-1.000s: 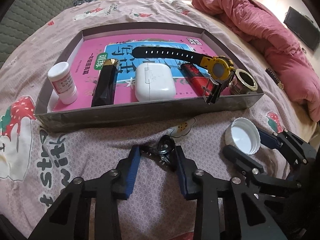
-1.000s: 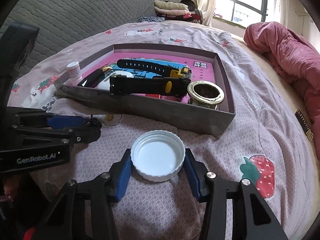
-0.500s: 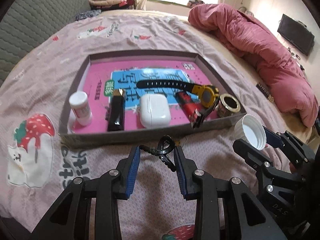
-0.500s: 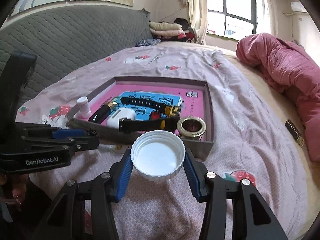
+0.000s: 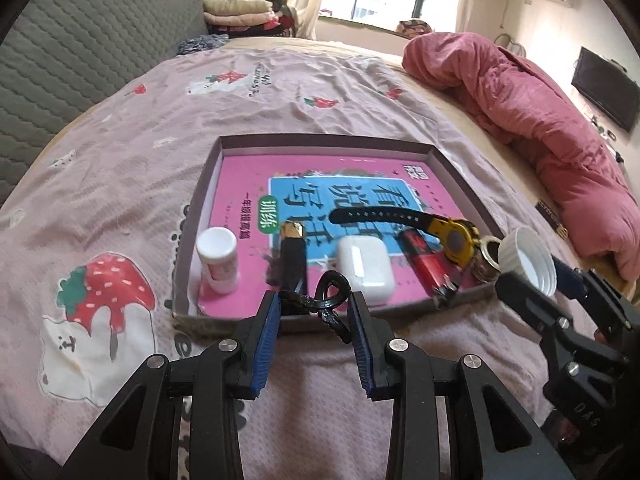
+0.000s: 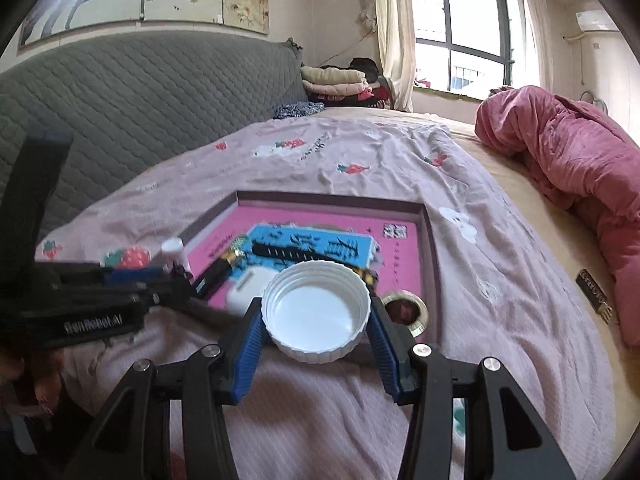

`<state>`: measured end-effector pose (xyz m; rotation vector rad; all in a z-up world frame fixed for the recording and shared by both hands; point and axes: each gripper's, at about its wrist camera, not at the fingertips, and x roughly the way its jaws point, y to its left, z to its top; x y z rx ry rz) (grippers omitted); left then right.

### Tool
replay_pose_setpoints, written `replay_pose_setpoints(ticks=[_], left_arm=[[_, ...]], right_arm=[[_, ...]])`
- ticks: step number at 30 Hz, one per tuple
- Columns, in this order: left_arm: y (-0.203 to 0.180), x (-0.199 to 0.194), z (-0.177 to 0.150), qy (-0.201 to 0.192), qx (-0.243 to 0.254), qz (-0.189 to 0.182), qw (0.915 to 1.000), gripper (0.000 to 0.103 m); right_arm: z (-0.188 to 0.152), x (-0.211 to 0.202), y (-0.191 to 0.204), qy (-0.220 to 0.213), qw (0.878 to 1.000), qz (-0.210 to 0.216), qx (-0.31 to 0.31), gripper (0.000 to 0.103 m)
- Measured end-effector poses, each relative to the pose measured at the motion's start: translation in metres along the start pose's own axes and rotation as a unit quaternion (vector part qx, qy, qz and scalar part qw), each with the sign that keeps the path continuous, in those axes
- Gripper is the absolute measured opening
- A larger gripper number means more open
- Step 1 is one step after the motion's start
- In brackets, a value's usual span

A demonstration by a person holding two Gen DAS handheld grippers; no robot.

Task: Organize rigid objects
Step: 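Carry the hair clip into the tray with the left tool while the right tool carries the bottle cap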

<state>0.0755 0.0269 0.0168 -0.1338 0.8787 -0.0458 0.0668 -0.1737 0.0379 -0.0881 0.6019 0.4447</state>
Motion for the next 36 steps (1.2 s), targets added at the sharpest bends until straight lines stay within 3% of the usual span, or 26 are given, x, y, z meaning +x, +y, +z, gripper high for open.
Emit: replay_pose_setpoints(ticks=[14,20,36], left_arm=[[0.005,0.023,0.023,-0.003,-0.014,0.001,0.9999,0.035],[0.001,0.029,0.026,0.001,-0.009,-0.006,0.9999,0.035],[-0.004,0.042,0.022,0.026,-0.004,-0.012,0.9996,0.035]], right_arm=[[0.020,0.033,0.006,-0.011,1.000,-0.008,-0.007,0.050],[0.026,0.059,0.014,0.019,0.998,-0.022,-0.059,0.050],[0.026,0.088,0.014,0.081,0.994,-0.002,-0.074,0.050]])
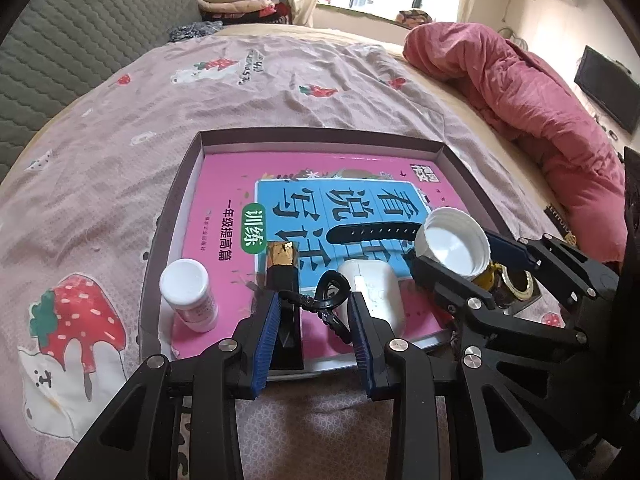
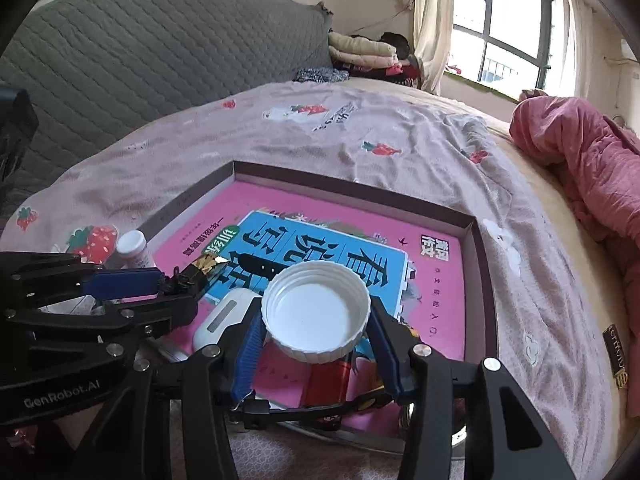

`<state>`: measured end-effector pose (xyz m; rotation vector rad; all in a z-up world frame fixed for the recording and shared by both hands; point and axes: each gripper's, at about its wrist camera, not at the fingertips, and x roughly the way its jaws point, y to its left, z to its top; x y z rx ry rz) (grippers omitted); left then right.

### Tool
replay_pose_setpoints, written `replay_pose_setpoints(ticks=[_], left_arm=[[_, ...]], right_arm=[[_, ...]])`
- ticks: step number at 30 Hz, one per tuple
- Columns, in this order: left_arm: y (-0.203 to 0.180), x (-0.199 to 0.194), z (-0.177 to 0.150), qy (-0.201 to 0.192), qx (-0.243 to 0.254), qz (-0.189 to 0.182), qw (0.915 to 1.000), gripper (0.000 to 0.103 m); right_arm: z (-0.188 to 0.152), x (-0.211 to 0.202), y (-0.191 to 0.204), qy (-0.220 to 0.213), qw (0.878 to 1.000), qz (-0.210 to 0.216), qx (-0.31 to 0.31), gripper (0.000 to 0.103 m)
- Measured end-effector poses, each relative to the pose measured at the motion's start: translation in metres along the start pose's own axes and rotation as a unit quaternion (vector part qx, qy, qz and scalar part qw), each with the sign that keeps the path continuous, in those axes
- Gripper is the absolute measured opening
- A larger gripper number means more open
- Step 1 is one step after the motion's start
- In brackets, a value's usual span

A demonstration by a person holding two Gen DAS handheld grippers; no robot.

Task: Organize rigid objects
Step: 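Carry the hair clip into the tray with the left tool while the right tool carries the bottle cap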

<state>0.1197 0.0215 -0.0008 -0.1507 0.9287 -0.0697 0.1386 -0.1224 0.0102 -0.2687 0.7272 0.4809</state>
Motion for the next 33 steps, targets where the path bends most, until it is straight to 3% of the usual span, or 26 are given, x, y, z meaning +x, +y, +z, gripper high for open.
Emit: replay_pose_setpoints(ticks=[18,33], left_arm=[[-0.001,0.003,0.002,0.006,0.005,0.000,1.0000,0.035],[-0.010,0.003,0.000,0.013,0.014,-0.011,0.9997,0.035]], right_arm=[[-0.004,0.000,-0.009,0.038,0.999,-0.009,0.007,0.050],[-0.001,-0.001,-0.002,0.048,0.998,-0.033,-0.035,0.050]])
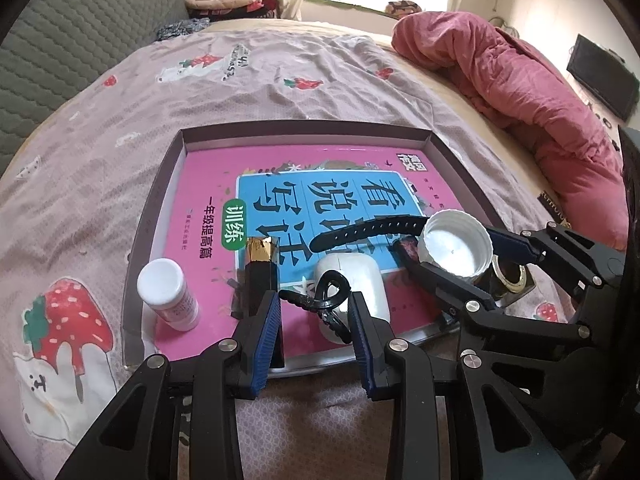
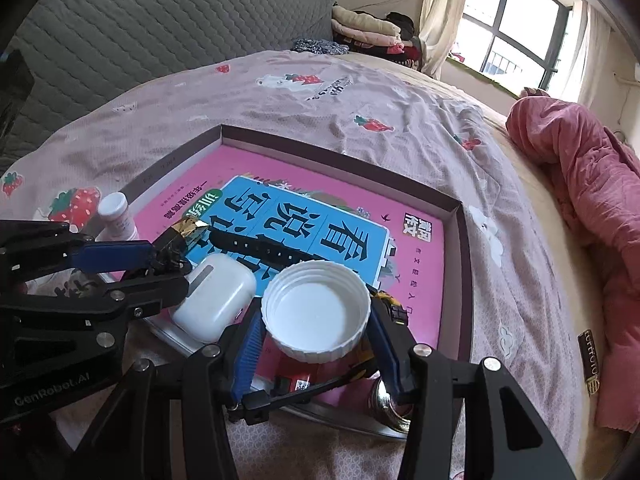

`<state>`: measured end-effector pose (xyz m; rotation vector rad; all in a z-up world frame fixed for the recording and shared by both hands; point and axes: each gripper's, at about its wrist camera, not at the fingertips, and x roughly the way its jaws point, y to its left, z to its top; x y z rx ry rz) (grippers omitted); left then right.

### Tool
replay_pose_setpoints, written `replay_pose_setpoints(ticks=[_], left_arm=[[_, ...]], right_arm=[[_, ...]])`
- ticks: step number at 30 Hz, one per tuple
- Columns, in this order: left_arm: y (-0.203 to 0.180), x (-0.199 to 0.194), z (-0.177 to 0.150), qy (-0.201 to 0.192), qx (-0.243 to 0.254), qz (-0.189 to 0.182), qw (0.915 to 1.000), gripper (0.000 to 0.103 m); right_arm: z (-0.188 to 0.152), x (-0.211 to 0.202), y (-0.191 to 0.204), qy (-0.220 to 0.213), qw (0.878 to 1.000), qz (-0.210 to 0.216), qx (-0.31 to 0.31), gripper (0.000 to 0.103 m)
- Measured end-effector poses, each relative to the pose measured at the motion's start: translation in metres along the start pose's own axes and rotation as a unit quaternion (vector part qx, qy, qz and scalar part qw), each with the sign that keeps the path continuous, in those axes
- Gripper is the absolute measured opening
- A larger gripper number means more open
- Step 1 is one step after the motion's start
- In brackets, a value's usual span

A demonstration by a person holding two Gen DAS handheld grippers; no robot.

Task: Organize rigid objects
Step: 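Carry the hair clip into the tray with the left tool while the right tool carries the bottle cap, then lower the clip and cap into the tray and open both tools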

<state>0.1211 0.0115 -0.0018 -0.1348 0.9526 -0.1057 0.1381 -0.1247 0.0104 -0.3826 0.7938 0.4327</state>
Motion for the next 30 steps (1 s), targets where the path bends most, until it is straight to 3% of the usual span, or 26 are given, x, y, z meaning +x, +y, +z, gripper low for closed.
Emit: replay_pose_setpoints(ticks=[14,24,30], left_arm=[[0.018,-0.007,-0.006,0.009,-0.052,-0.014,0.9985,0.036],[0.033,-0.007,-0.008,0.021,-0.088,-0.026,0.9955,0.036],[0.032,-0.007,-0.008,0.021,-0.086,-0.023,0.9958,0.036]], right_arm=[[-0.003,-0.012,0.000,-0.027,1.000,0.000,0.005,0.051],[-0.010,-0.032,-0.018,-0.061,0.996,0.017,0.061,0.051],[-0.014,-0.040,-0.024,-0.069,0.994,0.020,0.081,0.051]])
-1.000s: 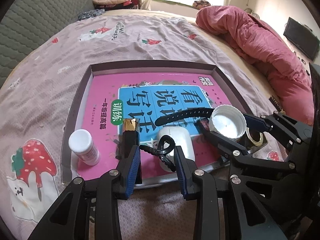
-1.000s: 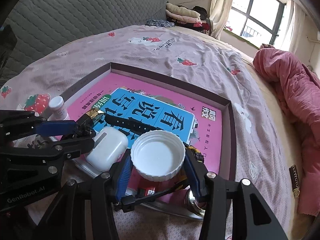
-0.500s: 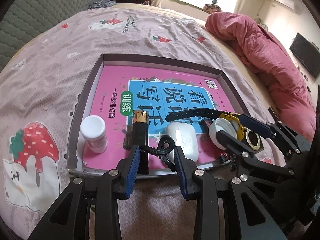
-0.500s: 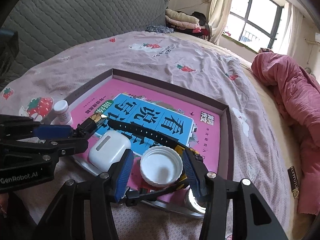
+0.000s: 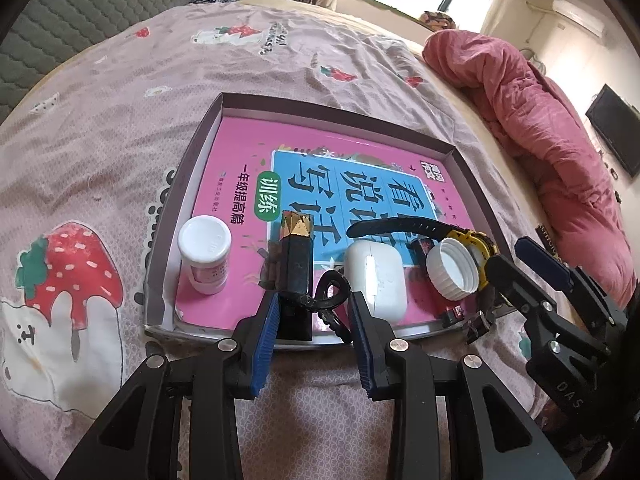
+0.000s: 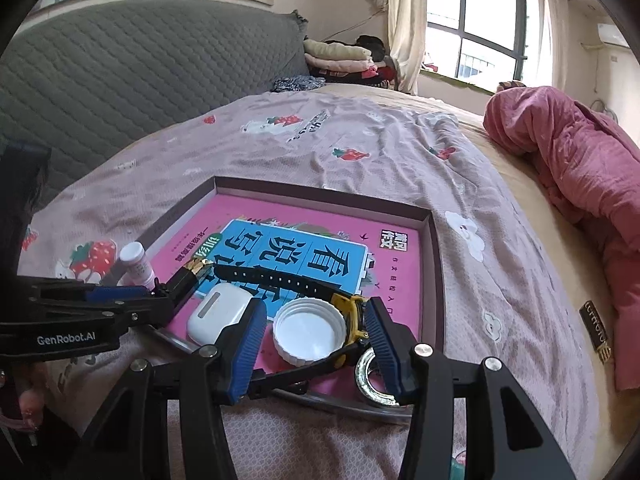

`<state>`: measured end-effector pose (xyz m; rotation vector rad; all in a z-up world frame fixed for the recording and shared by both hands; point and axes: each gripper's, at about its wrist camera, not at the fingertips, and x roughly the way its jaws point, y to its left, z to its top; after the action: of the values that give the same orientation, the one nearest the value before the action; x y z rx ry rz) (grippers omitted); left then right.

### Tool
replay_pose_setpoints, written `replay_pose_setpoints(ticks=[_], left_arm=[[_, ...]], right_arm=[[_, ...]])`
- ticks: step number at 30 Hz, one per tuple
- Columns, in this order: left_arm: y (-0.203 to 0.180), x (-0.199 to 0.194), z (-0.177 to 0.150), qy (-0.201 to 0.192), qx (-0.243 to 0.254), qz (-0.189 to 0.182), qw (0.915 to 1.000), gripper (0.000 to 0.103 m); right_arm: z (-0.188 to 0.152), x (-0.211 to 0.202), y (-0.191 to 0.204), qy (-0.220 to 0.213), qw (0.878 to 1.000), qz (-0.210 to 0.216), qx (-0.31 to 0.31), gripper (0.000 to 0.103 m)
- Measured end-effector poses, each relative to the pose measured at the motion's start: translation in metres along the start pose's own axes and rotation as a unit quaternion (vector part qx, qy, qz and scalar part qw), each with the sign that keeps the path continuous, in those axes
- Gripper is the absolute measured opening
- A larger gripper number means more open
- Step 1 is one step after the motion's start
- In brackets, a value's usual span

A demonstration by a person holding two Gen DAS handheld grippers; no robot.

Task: Organize rigid objects
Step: 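Lower the clip and cap into the tray and open both tools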

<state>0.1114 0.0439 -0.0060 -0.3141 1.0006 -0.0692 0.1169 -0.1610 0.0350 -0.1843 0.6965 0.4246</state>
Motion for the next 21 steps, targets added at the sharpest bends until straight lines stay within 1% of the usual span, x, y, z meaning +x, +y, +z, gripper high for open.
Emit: replay_pose_setpoints(ticks=[5,11,16,21], left_arm=[[0.000,-0.001,0.000,0.001,-0.001,-0.002,1.0000,0.036],[0.000,0.000,0.000,0.000,-0.004,-0.002,1.0000,0.037],[-0.001,0.000,0.000,-0.002,0.001,0.000,1.0000,0.039],[-0.003,-0.002,-0.001,-0.005,0.006,0.002,1.0000,0.042]], right_arm=[[-0.004,-0.003,0.000,0.001,1.000,-0.010,-0.001,0.051],[-0.007,-0.010,-0.002,-0.011,1.000,0.000,0.013,0.051],[-0.009,-0.013,-0.011,-0.009,0.998,0.014,0.053,0.051],[-0.011,-0.015,-0.015,-0.008,0.998,0.008,0.067,0.052]])
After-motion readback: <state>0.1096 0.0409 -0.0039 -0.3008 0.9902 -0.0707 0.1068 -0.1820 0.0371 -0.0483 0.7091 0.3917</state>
